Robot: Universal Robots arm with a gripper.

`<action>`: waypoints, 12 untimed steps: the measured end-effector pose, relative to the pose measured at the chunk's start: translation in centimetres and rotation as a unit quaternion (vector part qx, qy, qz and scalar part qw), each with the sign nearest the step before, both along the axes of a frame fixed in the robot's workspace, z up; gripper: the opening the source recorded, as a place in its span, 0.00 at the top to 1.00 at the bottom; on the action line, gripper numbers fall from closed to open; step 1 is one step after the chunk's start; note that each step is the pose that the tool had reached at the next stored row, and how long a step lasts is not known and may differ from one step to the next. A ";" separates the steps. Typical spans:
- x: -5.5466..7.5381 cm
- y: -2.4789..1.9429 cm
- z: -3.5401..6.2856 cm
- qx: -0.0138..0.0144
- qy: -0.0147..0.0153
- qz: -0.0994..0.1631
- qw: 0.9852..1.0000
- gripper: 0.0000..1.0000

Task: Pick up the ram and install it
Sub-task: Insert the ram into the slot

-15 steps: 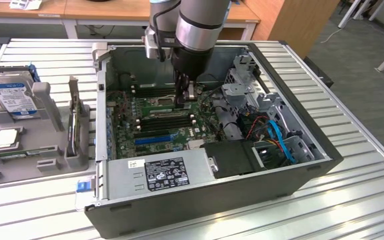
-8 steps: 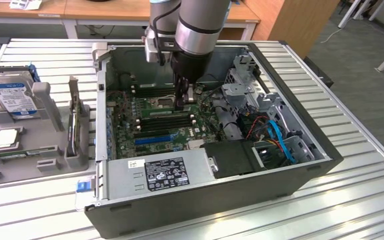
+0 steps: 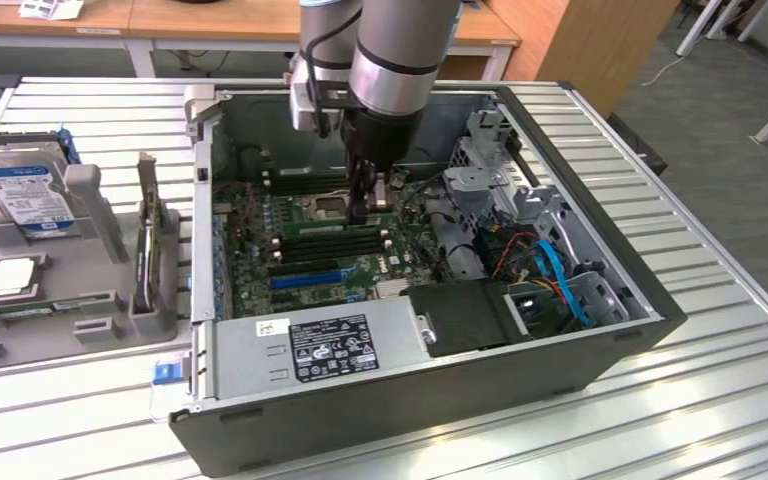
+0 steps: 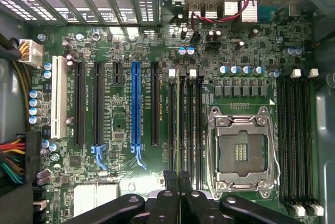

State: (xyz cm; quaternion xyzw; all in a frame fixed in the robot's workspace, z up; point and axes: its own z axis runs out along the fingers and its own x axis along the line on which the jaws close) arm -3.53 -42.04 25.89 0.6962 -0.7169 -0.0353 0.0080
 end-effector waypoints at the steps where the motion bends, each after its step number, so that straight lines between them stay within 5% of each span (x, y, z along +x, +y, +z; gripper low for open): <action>1: 0.0 0.00 -0.09 0.000 0.000 0.000 1.000 0.88; 12: 0.0 0.00 -0.84 0.000 0.000 0.000 1.000 0.88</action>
